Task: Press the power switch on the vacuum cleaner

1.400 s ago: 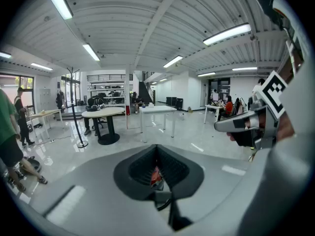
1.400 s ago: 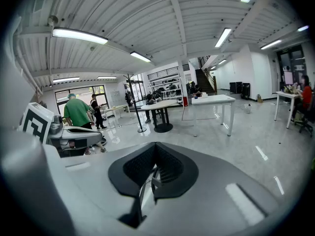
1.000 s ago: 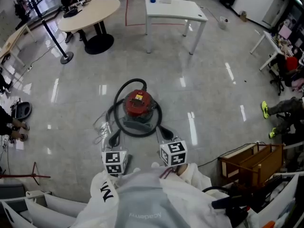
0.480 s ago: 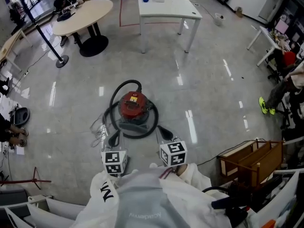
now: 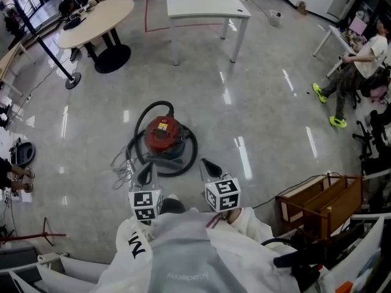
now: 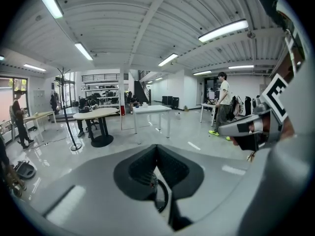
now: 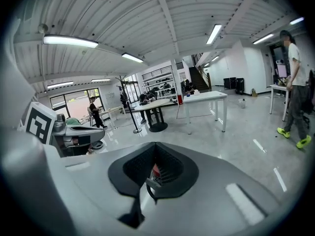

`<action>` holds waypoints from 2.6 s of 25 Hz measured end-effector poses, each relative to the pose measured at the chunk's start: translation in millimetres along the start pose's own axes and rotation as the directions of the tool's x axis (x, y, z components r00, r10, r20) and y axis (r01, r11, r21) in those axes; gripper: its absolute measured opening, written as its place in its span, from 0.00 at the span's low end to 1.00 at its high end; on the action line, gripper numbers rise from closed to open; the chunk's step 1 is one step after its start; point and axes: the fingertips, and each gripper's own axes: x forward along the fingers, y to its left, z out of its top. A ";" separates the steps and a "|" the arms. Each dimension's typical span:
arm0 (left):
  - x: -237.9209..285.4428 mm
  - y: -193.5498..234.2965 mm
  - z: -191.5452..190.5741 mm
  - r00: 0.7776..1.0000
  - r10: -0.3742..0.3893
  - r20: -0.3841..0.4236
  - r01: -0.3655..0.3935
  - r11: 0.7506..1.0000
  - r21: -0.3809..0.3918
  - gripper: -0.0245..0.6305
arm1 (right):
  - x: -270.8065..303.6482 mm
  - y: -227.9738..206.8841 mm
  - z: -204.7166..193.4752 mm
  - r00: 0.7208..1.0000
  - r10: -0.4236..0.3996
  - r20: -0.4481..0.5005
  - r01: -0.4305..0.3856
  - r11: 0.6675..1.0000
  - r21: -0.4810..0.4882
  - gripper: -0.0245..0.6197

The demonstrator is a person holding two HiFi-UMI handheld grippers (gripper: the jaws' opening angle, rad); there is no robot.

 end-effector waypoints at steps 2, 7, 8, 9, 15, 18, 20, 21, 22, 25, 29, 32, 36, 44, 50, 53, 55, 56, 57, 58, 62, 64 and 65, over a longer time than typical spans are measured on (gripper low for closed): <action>0.8 3.6 -0.9 1.000 0.006 -0.006 -0.006 1.000 -0.002 0.04 | 3.3 2.9 0.3 1.000 0.009 -0.002 -0.009 1.000 0.000 0.04; 10.5 11.5 2.4 1.000 0.002 -0.006 -0.002 1.000 -0.011 0.04 | 17.1 3.6 5.7 1.000 0.009 -0.011 -0.009 1.000 -0.006 0.04; 13.5 13.7 2.0 1.000 0.000 -0.008 0.000 1.000 -0.012 0.04 | 20.3 3.8 7.5 1.000 0.007 -0.013 -0.007 1.000 -0.007 0.04; 16.3 16.5 1.9 1.000 -0.002 -0.011 0.002 1.000 -0.014 0.04 | 23.1 4.4 9.9 1.000 0.005 -0.014 -0.005 1.000 -0.008 0.04; 29.9 31.7 11.7 1.000 -0.010 -0.001 0.010 1.000 -0.023 0.04 | 40.7 6.6 24.8 1.000 -0.005 -0.020 0.004 1.000 -0.018 0.04; 35.6 43.0 9.3 1.000 -0.005 -0.008 0.004 0.999 -0.035 0.04 | 51.6 10.4 27.5 1.000 -0.004 -0.029 0.003 1.000 -0.024 0.04; 37.9 51.2 7.5 1.000 0.002 -0.012 -0.002 0.999 -0.045 0.04 | 59.2 13.2 28.1 0.999 -0.001 -0.038 0.000 1.000 -0.029 0.04; 39.2 55.2 6.9 1.000 0.004 -0.014 -0.005 0.999 -0.050 0.04 | 63.0 14.3 28.7 0.999 0.000 -0.042 -0.001 1.000 -0.030 0.04; 40.7 58.9 6.4 1.000 0.007 -0.016 -0.008 0.999 -0.054 0.04 | 66.7 15.0 29.3 0.999 0.000 -0.046 -0.001 0.999 -0.032 0.04; 47.4 69.1 5.8 1.000 0.008 -0.018 -0.009 0.998 -0.061 0.04 | 78.3 17.1 32.4 0.999 0.000 -0.053 -0.001 0.999 -0.035 0.04; 57.2 80.7 6.9 1.000 -0.001 -0.019 0.000 0.998 -0.067 0.04 | 91.3 19.5 37.1 0.998 -0.008 -0.059 0.006 0.999 -0.038 0.04; 66.0 87.4 10.7 1.000 -0.015 -0.018 0.014 0.998 -0.067 0.04 | 98.8 18.4 43.8 0.998 -0.024 -0.055 0.022 0.999 -0.039 0.04; 78.4 94.4 16.2 0.999 -0.039 -0.007 0.038 0.997 -0.065 0.04 | 109.0 17.8 52.4 0.998 -0.045 -0.044 0.043 0.998 -0.041 0.04; 92.4 103.3 19.7 0.998 -0.061 0.002 0.061 0.996 -0.071 0.04 | 120.1 23.1 56.9 0.997 -0.052 -0.050 0.049 0.997 -0.055 0.04; 92.8 108.2 13.9 0.998 -0.056 -0.011 0.055 0.994 -0.098 0.04 | 125.7 26.3 60.5 0.997 -0.046 -0.058 0.042 0.997 -0.065 0.04; 92.5 110.6 13.0 0.999 -0.050 -0.015 0.048 0.994 -0.101 0.04 | 128.7 30.1 59.4 0.997 -0.030 -0.066 0.026 0.997 -0.068 0.04; 92.6 112.9 12.2 0.999 -0.042 -0.018 0.040 0.994 -0.103 0.04 | 130.7 30.8 57.8 0.997 -0.023 -0.072 0.018 0.997 -0.069 0.04; 92.9 113.7 12.3 0.999 -0.037 -0.020 0.034 0.994 -0.104 0.04 | 131.6 30.2 57.5 0.997 -0.019 -0.074 0.014 0.997 -0.070 0.04; 93.3 114.2 12.4 0.999 -0.031 -0.021 0.029 0.994 -0.106 0.04 | 132.5 29.2 57.3 0.997 -0.016 -0.076 0.011 0.998 -0.070 0.04; 93.8 114.3 12.3 0.999 -0.026 -0.022 0.023 0.994 -0.108 0.04 | 133.3 27.9 57.1 0.997 -0.012 -0.079 0.006 0.998 -0.070 0.04; 96.3 111.9 9.1 0.999 -0.004 -0.034 0.000 0.994 -0.113 0.04 | 137.9 22.5 56.0 0.996 0.011 -0.086 -0.017 0.998 -0.067 0.04; 97.2 108.0 8.3 0.999 0.006 -0.044 -0.011 0.993 -0.116 0.04 | 140.3 18.6 56.0 0.996 0.025 -0.091 -0.030 0.998 -0.063 0.04; 97.8 105.4 8.4 0.999 0.011 -0.048 -0.017 0.993 -0.116 0.04 | 141.4 16.3 56.5 0.995 0.032 -0.093 -0.038 0.997 -0.062 0.04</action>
